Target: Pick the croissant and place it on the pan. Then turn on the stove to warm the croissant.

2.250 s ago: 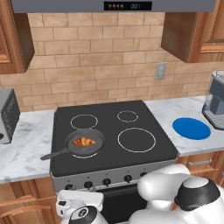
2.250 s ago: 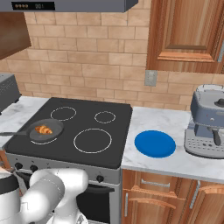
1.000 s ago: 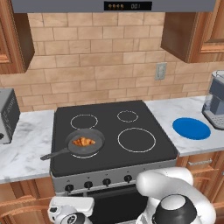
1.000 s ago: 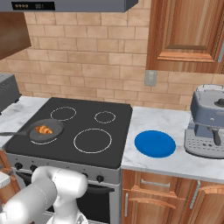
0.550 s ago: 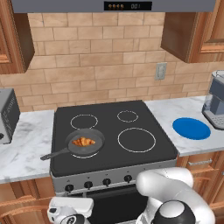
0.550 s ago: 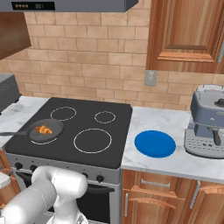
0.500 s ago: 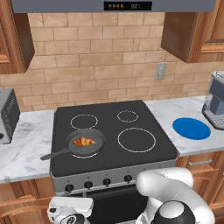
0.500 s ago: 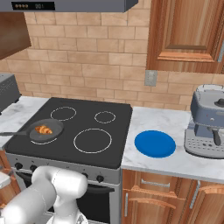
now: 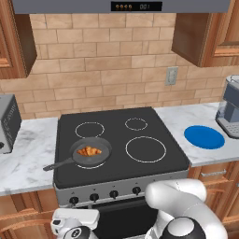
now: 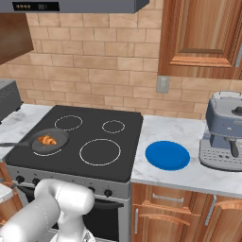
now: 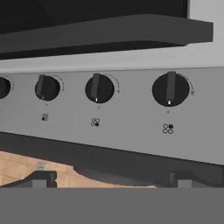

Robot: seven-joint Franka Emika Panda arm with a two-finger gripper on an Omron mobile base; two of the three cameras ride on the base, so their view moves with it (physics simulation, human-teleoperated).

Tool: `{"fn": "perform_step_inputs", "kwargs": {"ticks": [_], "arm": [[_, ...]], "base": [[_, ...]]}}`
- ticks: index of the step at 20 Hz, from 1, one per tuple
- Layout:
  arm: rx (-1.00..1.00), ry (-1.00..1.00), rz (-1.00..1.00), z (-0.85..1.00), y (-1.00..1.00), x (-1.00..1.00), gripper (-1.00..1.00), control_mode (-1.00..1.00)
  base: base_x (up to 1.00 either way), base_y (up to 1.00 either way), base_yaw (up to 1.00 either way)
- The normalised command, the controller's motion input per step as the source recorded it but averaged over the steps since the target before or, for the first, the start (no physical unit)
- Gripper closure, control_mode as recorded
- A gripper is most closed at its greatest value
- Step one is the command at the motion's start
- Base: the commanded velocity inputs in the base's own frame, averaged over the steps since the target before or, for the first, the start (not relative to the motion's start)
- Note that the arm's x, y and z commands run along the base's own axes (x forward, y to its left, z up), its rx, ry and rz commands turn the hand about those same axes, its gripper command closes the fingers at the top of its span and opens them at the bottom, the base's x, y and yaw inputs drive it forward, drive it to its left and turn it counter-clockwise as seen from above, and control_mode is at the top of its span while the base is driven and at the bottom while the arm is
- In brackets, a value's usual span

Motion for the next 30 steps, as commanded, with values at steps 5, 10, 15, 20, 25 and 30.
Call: {"fn": "perform_step_inputs", "kwargs": {"ticks": [5,10,15,20,25,30], "arm": [[0.0,0.0,0.0,-0.16,0.0,0.09,-1.0,-1.0],[0.0,0.0,0.0,-0.13,0.0,0.13,-1.0,-1.0],[0.0,0.0,0.0,-0.14,0.0,0.17,-1.0,-1.0],[0.0,0.0,0.0,-0.18,0.0,0.16,-1.0,-1.0],[0.0,0.0,0.0,-0.16,0.0,0.14,-1.0,-1.0],[0.0,0.0,0.0,-0.13,0.05,0.13,-1.0,-1.0]], "base": [[0.0,0.0,0.0],[0.0,0.0,0.0],[0.0,0.0,0.0],[0.0,0.0,0.0],[0.0,0.0,0.0],[0.0,0.0,0.0]]}}
